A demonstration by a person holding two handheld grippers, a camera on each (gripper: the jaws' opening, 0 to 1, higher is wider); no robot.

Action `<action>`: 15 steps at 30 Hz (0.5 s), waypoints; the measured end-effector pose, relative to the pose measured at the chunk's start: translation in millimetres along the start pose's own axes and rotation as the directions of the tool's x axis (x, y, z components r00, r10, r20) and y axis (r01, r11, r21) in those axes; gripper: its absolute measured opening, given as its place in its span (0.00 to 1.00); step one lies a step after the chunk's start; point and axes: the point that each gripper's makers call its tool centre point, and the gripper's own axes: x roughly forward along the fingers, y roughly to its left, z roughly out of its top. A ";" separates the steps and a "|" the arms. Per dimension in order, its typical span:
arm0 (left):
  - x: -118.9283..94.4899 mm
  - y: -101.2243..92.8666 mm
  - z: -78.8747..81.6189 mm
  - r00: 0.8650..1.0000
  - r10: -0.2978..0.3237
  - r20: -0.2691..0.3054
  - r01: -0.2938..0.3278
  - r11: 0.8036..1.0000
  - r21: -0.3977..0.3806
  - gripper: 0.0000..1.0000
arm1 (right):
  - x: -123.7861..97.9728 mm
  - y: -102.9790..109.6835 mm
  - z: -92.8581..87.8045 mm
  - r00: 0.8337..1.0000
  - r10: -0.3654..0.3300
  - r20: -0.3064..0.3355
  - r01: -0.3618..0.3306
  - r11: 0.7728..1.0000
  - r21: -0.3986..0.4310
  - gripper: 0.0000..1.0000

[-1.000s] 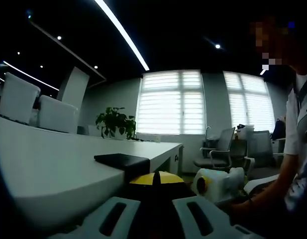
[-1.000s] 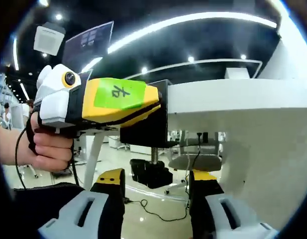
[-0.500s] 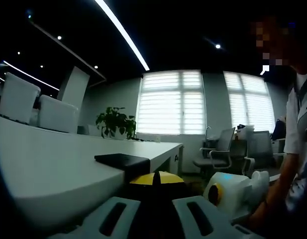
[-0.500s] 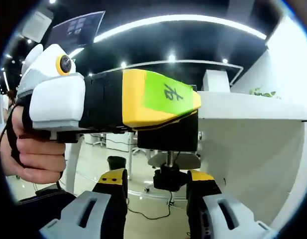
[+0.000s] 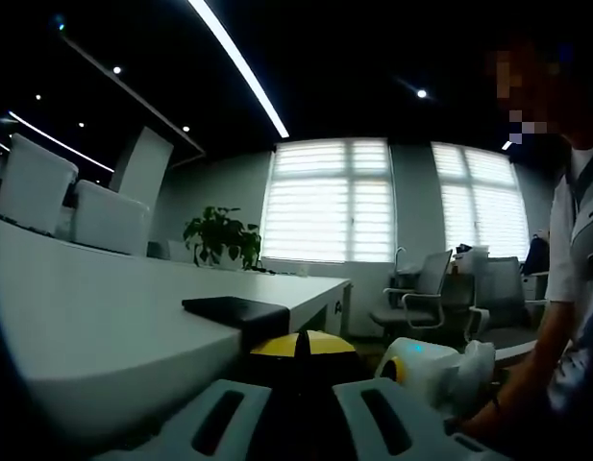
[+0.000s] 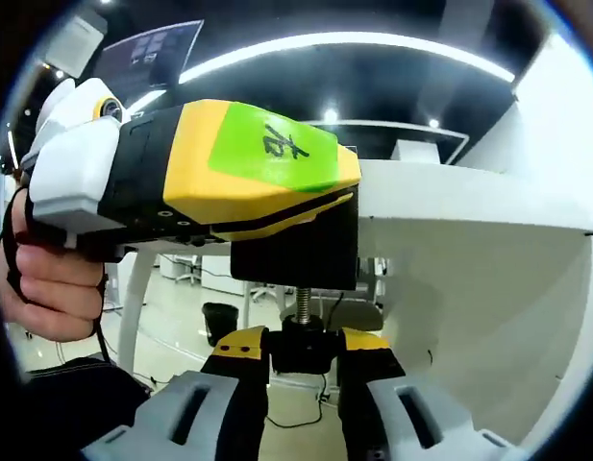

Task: Clamp the fixed fixture on the desktop, loosen the retaining clip, secure it to the edge of the desk, and tighten the retaining clip.

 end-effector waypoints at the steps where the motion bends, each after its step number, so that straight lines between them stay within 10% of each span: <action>1: 0.0 0.1 0.0 1.000 0.000 0.000 0.000 1.000 0.001 0.01 | 0.1 0.0 0.1 1.000 0.014 0.005 -0.014 1.000 -0.001 0.25; 9: -0.3 -0.3 0.4 1.000 -0.003 0.004 0.003 1.000 -0.012 0.01 | -0.6 9.6 1.6 0.976 0.215 0.042 -0.216 0.976 0.020 0.25; 15: -0.6 1.3 0.7 1.000 -0.002 0.006 0.002 1.000 -0.018 0.01 | 1.7 13.5 3.0 0.970 0.239 0.039 -0.240 0.971 0.005 0.25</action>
